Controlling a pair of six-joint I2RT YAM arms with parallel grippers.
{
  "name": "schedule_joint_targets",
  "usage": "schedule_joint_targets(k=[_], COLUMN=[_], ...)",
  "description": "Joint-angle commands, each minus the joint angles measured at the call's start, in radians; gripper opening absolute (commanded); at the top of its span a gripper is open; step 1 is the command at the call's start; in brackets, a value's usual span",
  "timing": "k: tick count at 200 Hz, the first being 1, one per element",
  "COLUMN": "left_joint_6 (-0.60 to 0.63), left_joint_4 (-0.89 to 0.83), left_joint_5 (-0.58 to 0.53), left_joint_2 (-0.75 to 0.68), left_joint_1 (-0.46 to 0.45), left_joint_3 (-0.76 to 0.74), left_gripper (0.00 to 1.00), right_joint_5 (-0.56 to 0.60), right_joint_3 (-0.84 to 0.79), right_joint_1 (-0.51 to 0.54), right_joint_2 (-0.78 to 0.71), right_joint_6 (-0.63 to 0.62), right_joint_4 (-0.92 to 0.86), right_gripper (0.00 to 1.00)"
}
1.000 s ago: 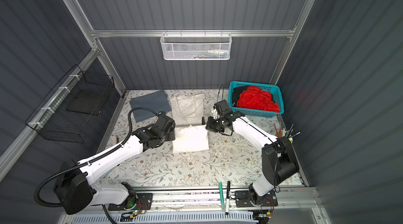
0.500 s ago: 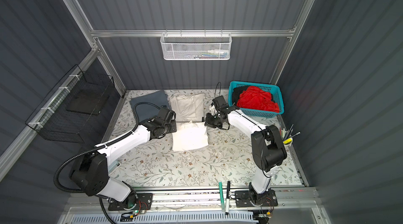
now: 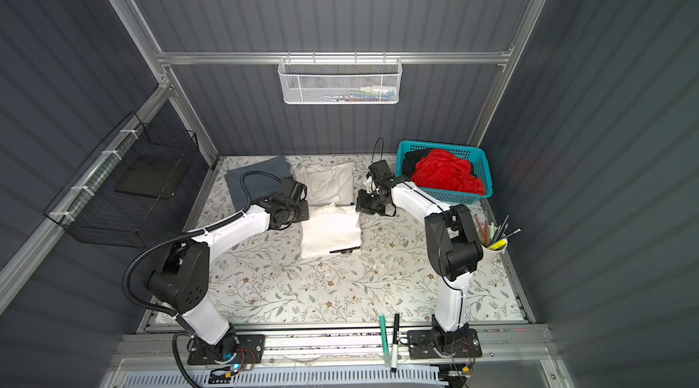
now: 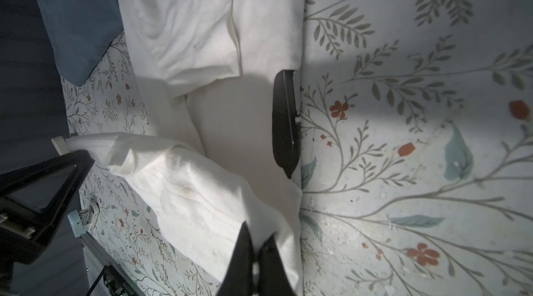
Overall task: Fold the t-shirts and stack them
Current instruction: 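Carry the folded end farther from the robot and lay it on the strip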
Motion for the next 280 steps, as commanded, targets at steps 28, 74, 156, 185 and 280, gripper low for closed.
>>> schedule_joint_targets(k=[28,74,156,185,280], left_joint_6=[0.017,-0.005,-0.005,-0.047,-0.057], left_joint_4=[0.019,0.0,-0.005,0.107,0.208], left_joint_5=[-0.005,-0.029,0.002,0.099,0.082], left_joint_2=[0.036,0.083,0.045,0.087,0.282], left_joint_1=[0.02,0.032,-0.037,-0.136,-0.141], left_joint_3=[0.043,0.068,0.041,-0.005,0.102], left_gripper=[0.0,0.0,0.42,0.42,0.39], right_joint_5=[-0.041,-0.048,-0.05,-0.098,-0.082], right_joint_3=[0.069,0.119,-0.192,-0.358,-0.55], right_joint_1=[-0.013,-0.021,-0.007,0.06,0.172], right_joint_2=[0.071,0.123,-0.174,-0.277,-0.167], right_joint_6=[-0.039,-0.047,-0.026,0.09,0.292], right_joint_4=[0.018,0.008,0.109,0.199,0.425], right_gripper=[0.05,0.07,0.6,0.56,0.4])
